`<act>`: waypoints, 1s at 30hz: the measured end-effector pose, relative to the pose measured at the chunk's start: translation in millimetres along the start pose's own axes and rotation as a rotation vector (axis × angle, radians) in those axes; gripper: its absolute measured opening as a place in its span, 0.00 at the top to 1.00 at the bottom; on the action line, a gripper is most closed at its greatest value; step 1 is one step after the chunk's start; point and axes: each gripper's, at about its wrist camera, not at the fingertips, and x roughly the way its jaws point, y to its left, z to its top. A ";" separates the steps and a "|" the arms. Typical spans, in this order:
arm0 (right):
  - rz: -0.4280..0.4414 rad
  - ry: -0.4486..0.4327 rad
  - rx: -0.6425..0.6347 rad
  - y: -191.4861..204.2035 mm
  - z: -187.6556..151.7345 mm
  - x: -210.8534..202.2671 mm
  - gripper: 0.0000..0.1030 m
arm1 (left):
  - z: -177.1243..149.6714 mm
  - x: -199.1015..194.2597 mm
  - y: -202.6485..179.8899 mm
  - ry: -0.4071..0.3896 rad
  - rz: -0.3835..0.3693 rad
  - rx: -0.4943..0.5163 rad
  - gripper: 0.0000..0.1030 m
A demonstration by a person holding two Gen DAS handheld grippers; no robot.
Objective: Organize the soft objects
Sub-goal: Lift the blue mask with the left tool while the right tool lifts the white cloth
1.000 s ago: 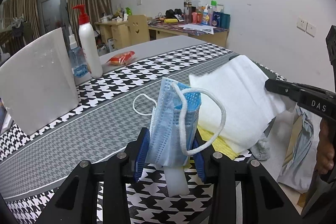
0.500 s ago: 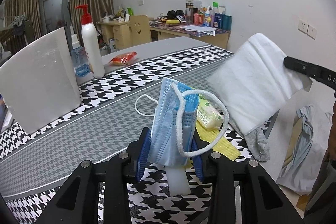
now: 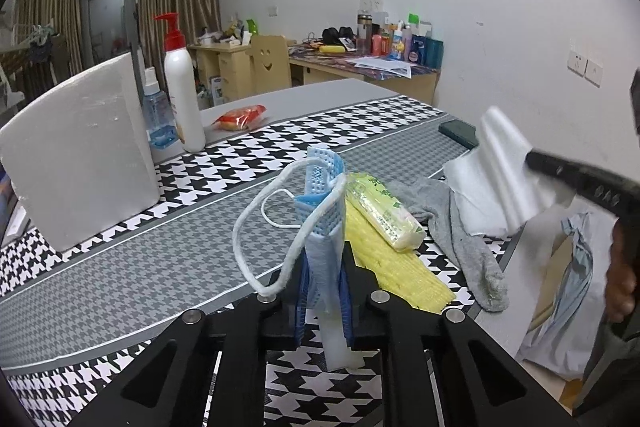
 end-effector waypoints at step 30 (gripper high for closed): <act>-0.045 0.221 0.009 -2.4 -29.3 67.6 0.68 | -7.4 2.2 7.6 0.011 0.026 -0.003 0.87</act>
